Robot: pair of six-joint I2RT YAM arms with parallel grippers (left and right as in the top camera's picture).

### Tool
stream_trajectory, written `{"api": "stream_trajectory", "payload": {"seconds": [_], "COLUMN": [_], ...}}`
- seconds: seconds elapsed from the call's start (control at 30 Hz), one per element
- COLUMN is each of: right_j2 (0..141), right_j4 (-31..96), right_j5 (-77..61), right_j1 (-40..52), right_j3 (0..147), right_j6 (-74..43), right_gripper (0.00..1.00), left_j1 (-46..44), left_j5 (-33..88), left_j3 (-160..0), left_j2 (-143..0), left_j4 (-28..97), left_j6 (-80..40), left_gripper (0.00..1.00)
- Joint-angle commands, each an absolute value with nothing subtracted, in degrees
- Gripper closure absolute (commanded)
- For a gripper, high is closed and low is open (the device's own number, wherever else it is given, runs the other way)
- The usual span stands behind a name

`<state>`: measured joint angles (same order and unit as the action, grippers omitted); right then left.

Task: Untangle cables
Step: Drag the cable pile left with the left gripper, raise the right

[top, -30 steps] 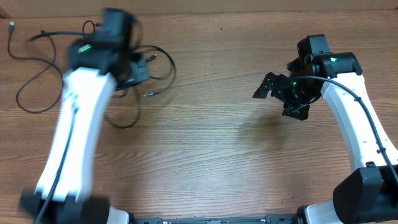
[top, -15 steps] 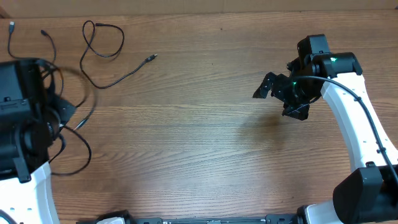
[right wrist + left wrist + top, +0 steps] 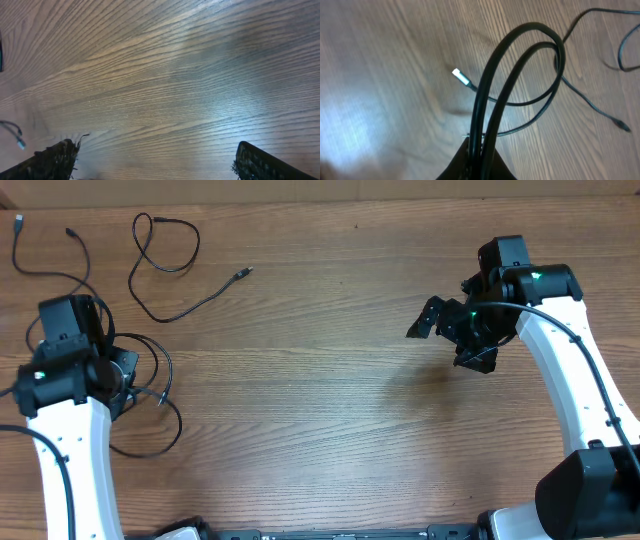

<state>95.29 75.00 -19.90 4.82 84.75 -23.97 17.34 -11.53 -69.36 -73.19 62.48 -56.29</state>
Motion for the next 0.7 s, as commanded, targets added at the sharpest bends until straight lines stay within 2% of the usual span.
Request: {"api": "stream_trajectory", "payload": {"seconds": [0.0,0.13,0.23,0.47,0.6,0.63,0.67], "right_j2": [94.3,94.3,94.3,94.3,94.3,94.3,94.3], "right_j4": [74.8,74.8,74.8,74.8,74.8,74.8,74.8], "right_j5": [-19.4,-19.4,-19.4,-19.4,-19.4,-19.4,-19.4], "right_j1": [4.8,4.8,4.8,4.8,4.8,4.8,4.8], "right_j3": [84.8,84.8,84.8,84.8,84.8,84.8,84.8], "right_j6": [-23.7,-23.7,-23.7,-23.7,-23.7,-23.7,-23.7], "right_gripper": [0.00,0.00,0.00,0.00,0.00,0.00,0.00], "left_j1": [18.9,19.5,19.7,22.7,25.8,26.5,27.1], "left_j5": [-10.7,-10.9,-11.2,-12.6,-15.7,-16.8,-17.7], "left_j3": [-63.7,-58.3,-56.4,-56.4,-56.4,-56.4,-56.4], "left_j2": [-73.8,-78.0,-82.4,-90.5,-91.4,-91.4,-91.3], "left_j4": [55.9,46.7,42.7,38.9,39.4,39.6,39.8], "left_j6": [-51.2,-46.6,-46.1,-44.9,-44.7,-44.4,-43.7], "left_gripper": [0.86,0.83,0.91,0.96,0.94,0.91,0.82]}}
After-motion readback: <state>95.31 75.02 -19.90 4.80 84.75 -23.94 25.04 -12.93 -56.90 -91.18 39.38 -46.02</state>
